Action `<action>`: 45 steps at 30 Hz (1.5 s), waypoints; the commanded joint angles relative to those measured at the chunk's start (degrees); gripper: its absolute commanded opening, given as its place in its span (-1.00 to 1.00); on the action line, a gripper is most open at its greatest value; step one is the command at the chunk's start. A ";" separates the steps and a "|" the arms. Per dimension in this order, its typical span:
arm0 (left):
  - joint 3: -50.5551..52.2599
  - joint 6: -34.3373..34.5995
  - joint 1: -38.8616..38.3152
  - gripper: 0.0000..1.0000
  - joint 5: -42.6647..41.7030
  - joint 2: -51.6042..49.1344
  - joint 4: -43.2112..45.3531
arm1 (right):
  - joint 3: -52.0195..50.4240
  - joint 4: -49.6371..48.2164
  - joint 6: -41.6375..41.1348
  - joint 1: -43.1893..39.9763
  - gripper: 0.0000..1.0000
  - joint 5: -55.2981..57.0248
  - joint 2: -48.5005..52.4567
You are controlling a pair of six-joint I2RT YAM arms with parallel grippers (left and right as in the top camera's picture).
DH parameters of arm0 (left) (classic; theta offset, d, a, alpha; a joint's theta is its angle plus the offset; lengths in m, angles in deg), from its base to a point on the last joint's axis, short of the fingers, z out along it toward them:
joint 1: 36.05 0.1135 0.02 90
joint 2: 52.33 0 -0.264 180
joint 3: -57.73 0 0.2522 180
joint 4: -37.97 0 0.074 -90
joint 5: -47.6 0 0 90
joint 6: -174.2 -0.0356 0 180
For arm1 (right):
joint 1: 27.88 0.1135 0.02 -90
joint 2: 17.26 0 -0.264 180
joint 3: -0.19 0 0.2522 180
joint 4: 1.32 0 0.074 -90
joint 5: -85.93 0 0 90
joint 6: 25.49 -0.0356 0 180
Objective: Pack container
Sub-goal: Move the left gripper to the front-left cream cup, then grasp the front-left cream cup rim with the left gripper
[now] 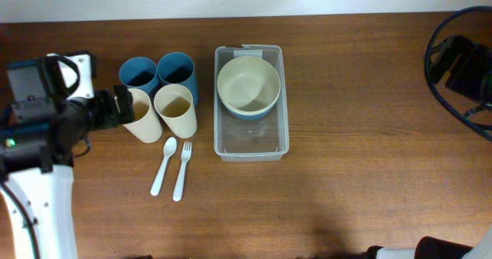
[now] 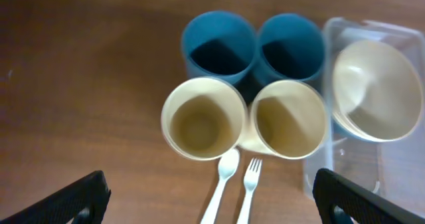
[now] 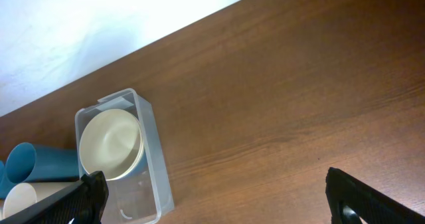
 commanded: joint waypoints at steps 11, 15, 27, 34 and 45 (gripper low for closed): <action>-1.36 -0.63 4.09 0.85 -1.25 -21.05 1.97 | 0.44 -0.17 0.44 -0.44 0.98 0.13 0.09; -1.33 -2.93 4.09 0.79 -0.31 -24.35 3.23 | 0.44 -0.17 0.44 -0.44 0.98 0.13 0.09; -1.33 -2.95 4.09 0.26 3.80 -27.47 2.45 | 0.44 -0.17 0.44 -0.44 0.98 0.13 0.09; -1.31 -2.95 4.09 -0.07 4.35 -30.53 1.05 | 0.44 -0.17 0.42 -0.44 0.98 0.13 0.09; -1.33 -2.95 4.07 -0.48 4.35 -32.54 0.61 | 0.44 -0.17 0.44 -0.44 0.98 0.13 0.09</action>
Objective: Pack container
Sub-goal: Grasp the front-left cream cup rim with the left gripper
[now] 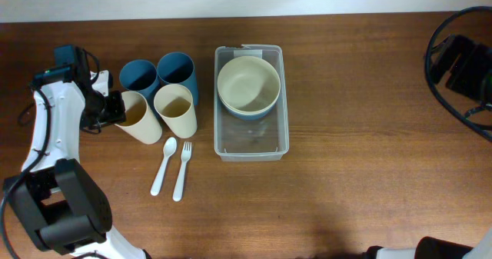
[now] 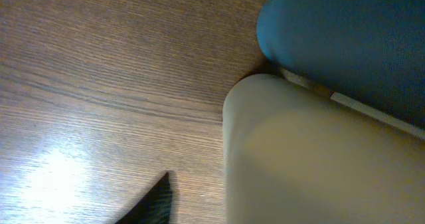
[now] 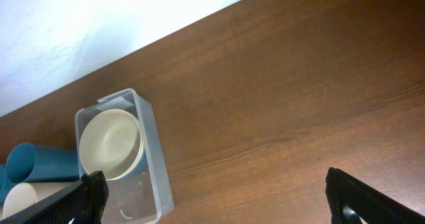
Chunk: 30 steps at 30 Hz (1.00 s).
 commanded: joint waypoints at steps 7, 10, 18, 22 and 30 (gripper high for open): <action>-0.55 -0.33 0.13 -0.95 0.42 0.39 -2.99 | 0.44 -0.17 0.42 -0.44 0.98 0.13 0.09; -2.01 -0.07 0.13 -0.96 0.39 1.01 -5.86 | 0.44 -0.17 0.42 -0.44 0.98 0.13 0.09; -11.28 0.59 -0.09 -0.97 0.42 5.95 -13.70 | 0.44 -0.17 0.42 -0.44 0.98 0.13 0.09; -20.20 0.57 -1.95 -0.97 0.42 9.27 -19.61 | 0.44 -0.17 0.42 -0.44 0.98 0.13 0.09; -34.27 1.92 -13.20 -0.97 0.63 14.08 -28.55 | 0.44 -0.17 0.42 -0.44 0.98 0.13 0.09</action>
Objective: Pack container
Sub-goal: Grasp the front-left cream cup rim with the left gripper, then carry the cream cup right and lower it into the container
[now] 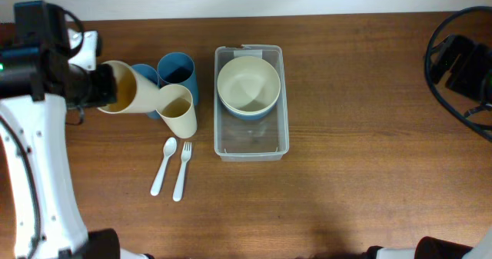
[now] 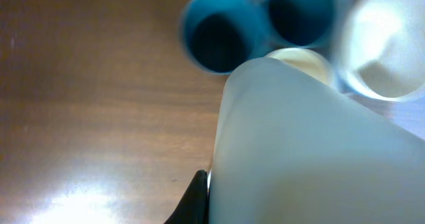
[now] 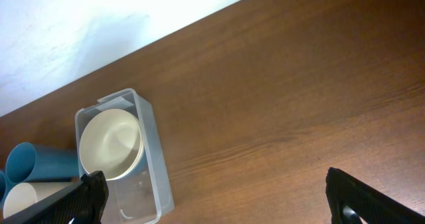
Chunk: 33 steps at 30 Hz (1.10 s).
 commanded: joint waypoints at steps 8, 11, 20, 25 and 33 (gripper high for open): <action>-5.90 3.74 -17.97 -0.97 0.22 2.01 0.50 | 0.44 -0.17 0.37 -0.44 0.98 0.13 0.09; -5.90 3.78 -23.23 -0.97 0.20 0.44 2.29 | 0.44 -0.17 0.39 -0.44 0.97 0.13 0.09; -5.88 3.98 -33.73 -0.97 0.22 -9.99 2.69 | 0.44 -0.17 0.39 -0.44 0.98 0.13 0.09; -5.88 3.98 -36.87 -0.96 1.49 -18.49 3.21 | 0.44 -0.17 0.39 -0.44 0.98 0.13 0.09; -5.88 4.17 -38.62 -0.95 1.73 -27.67 7.93 | 0.44 -0.17 0.39 -0.44 0.98 0.13 0.09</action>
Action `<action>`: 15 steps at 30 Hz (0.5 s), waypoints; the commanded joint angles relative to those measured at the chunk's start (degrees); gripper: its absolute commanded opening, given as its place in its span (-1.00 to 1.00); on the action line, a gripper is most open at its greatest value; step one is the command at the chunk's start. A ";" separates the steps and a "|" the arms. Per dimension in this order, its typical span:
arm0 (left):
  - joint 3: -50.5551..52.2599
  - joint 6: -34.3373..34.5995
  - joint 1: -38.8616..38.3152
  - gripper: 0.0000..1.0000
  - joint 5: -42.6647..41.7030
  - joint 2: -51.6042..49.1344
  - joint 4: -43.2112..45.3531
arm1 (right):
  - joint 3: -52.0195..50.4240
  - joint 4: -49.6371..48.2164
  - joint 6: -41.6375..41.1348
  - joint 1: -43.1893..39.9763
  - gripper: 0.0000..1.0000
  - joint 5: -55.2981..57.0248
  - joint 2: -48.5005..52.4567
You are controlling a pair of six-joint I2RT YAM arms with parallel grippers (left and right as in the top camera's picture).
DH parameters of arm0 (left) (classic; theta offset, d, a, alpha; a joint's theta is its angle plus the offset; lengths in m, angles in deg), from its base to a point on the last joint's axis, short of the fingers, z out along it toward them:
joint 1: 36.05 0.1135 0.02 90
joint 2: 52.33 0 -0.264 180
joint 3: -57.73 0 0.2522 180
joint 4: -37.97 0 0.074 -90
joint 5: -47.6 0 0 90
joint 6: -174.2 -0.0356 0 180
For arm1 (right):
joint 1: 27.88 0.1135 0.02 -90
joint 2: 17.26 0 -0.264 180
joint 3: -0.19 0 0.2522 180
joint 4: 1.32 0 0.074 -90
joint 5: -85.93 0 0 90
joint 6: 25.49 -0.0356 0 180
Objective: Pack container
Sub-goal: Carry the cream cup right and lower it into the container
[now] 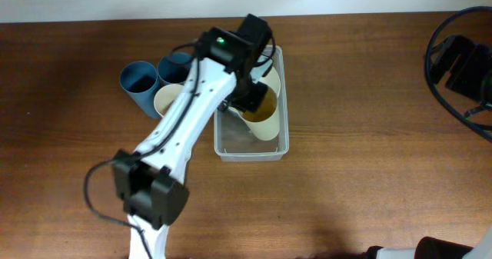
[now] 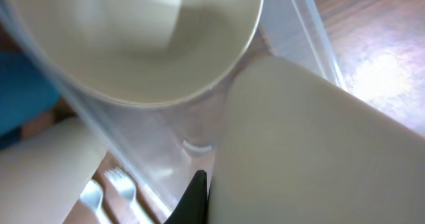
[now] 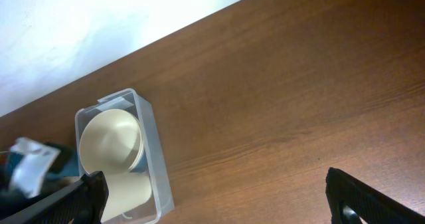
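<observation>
My left gripper (image 1: 247,99) is shut on a cream cup (image 1: 261,114), held tilted in the front half of the clear container (image 1: 280,140), just in front of the stacked bowls (image 1: 269,78). In the left wrist view the held cup (image 2: 312,151) fills the right side, with one dark finger (image 2: 197,199) against it and the cream bowl (image 2: 146,38) above. A second cream cup (image 1: 165,100) and two blue cups (image 1: 138,86) stand left of the container. My right gripper (image 3: 216,209) is open, far off to the right.
A white fork (image 2: 121,182) and spoon (image 2: 89,194) lie on the wood left of the container; my left arm (image 1: 181,136) hides them in the overhead view. The right arm and its cables (image 1: 461,63) sit at the table's right edge.
My left gripper has moved with the cream cup from above the blue cups at the left to the front half of the container. The right arm has not moved.
My left gripper stood open beside the left cream cup. Then it was down at that cup's side. Then it held the cup lifted and tilted at the far left. Now the cup is in the container in front of the bowls.
</observation>
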 commanded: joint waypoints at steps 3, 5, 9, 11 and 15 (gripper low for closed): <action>-0.83 0.85 -0.98 -0.93 1.11 -3.78 3.85 | 0.44 -0.17 0.39 -0.44 0.98 0.13 0.09; -0.83 0.83 -1.25 -0.88 2.78 -4.74 4.55 | 0.44 -0.17 0.39 -0.44 0.98 0.13 0.09; -0.79 0.83 -1.55 -0.84 3.82 -5.68 4.59 | 0.44 -0.17 0.39 -0.44 0.98 0.13 0.09; -0.79 0.83 -1.57 -0.76 3.80 -5.81 4.59 | 0.44 -0.17 0.39 -0.44 0.98 0.13 0.09; -0.79 0.83 -1.60 -0.46 3.78 -5.81 4.37 | 0.44 -0.17 0.39 -0.44 0.98 0.13 0.09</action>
